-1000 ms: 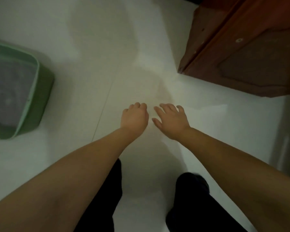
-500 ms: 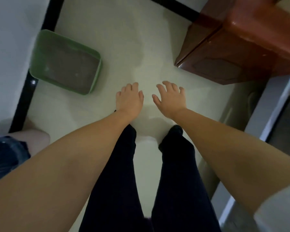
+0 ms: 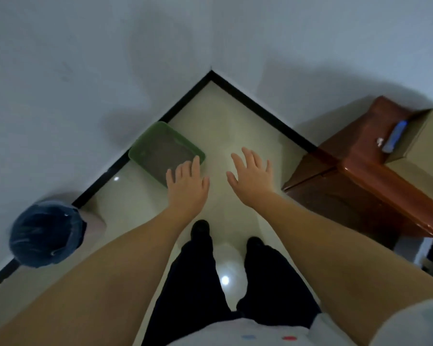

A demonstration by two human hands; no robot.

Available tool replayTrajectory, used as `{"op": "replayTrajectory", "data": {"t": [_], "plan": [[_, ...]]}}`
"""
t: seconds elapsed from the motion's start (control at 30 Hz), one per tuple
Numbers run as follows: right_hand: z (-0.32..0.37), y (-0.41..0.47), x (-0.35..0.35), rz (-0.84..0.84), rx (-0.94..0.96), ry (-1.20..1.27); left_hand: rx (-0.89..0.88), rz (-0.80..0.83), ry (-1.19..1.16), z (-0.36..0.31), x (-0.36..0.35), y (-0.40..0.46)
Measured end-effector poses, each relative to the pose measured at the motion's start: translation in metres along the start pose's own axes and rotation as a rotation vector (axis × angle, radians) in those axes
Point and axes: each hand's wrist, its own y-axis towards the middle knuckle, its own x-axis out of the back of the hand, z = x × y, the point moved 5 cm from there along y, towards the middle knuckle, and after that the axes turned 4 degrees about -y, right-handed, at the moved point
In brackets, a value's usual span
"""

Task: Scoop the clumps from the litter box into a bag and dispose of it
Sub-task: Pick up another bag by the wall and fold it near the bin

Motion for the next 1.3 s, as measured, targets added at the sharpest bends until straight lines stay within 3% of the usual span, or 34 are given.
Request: {"op": "replayTrajectory", "data": {"t": [0.27, 0.43, 0.6, 0.7, 0.93, 1.13, 1.3], "plan": [[0.016, -0.029, 0.02, -0.034, 0.319, -0.077, 0.38, -0.194, -0.039, -0.012, 0.009, -0.089], [0.033, -0.083, -0.003, 0.022, 0.574, -0.216, 0.475, -0.101, -0.041, -0.028, -0.025, -0.182], [0.077, -0.147, -0.035, 0.074, 0.826, -0.374, 0.841, -0.16, -0.125, 0.0, -0.042, -0.289], [0.118, -0.196, -0.055, 0.042, 0.99, -0.463, 1.048, -0.213, -0.179, 0.019, -0.05, -0.364], [0.227, -0.346, -0.13, 0.039, 1.295, -0.604, 1.338, -0.245, -0.349, 0.057, -0.1, -0.553], [0.307, -0.515, -0.194, 0.122, 1.499, -0.53, 1.598, -0.242, -0.369, 0.092, -0.128, -0.732], [0.361, -0.59, -0.222, 0.074, 1.695, -0.644, 1.678, -0.325, -0.381, 0.121, -0.124, -0.8]]}}
